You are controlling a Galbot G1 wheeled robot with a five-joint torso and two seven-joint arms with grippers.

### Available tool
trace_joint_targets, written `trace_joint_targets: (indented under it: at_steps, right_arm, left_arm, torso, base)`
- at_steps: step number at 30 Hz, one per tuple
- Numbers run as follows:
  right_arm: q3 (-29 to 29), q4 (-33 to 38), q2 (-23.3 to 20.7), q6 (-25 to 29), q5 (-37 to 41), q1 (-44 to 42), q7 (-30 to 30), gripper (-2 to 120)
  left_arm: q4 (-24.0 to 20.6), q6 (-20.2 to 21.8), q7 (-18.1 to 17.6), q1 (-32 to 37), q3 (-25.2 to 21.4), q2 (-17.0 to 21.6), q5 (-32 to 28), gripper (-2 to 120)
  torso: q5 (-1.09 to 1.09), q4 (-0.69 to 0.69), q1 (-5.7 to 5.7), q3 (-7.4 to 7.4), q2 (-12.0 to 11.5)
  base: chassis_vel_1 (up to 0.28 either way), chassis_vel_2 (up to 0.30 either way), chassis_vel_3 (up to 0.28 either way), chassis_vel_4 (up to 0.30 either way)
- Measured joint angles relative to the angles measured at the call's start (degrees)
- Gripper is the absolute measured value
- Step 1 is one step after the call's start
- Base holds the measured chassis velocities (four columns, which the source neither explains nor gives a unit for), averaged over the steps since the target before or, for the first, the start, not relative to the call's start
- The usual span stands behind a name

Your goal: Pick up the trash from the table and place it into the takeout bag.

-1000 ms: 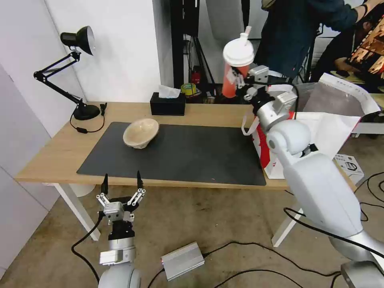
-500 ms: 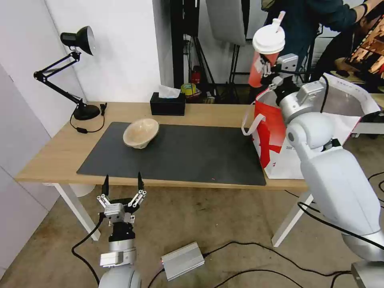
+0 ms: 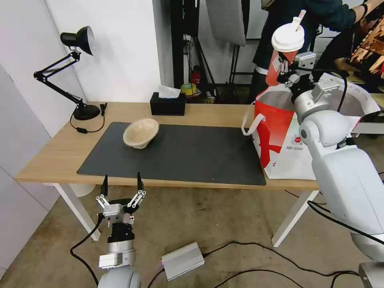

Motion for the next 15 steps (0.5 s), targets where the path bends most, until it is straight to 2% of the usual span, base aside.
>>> trace_joint_targets:
  at_steps: [5,9,15]
  right_arm:
    - [0.9,-1.2,-0.4,-1.8,-0.5,0.2,1.0,3]
    - [2.0,-1.7,-0.8,-7.4,-0.7,0.5,3.9,3]
    - [2.1,-2.4,-0.8,-11.0,-0.7,1.2,6.4,3]
  left_arm:
    - [-0.1,0.0,0.0,0.0,0.0,0.0,0.0,100]
    - [-0.2,0.0,0.0,0.1,0.0,0.0,0.1,100]
    - [-0.3,0.0,0.0,0.1,-0.1,0.0,0.1,100]
  torso:
    - [0.0,0.0,0.0,0.0,0.0]
    - [0.0,0.0,0.0,0.0,0.0]
    - [0.0,0.0,0.0,0.0,0.0]
  base:
    - [0.0,0.0,0.0,0.0]
    - [0.0,0.0,0.0,0.0]
    - [0.0,0.0,0.0,0.0]
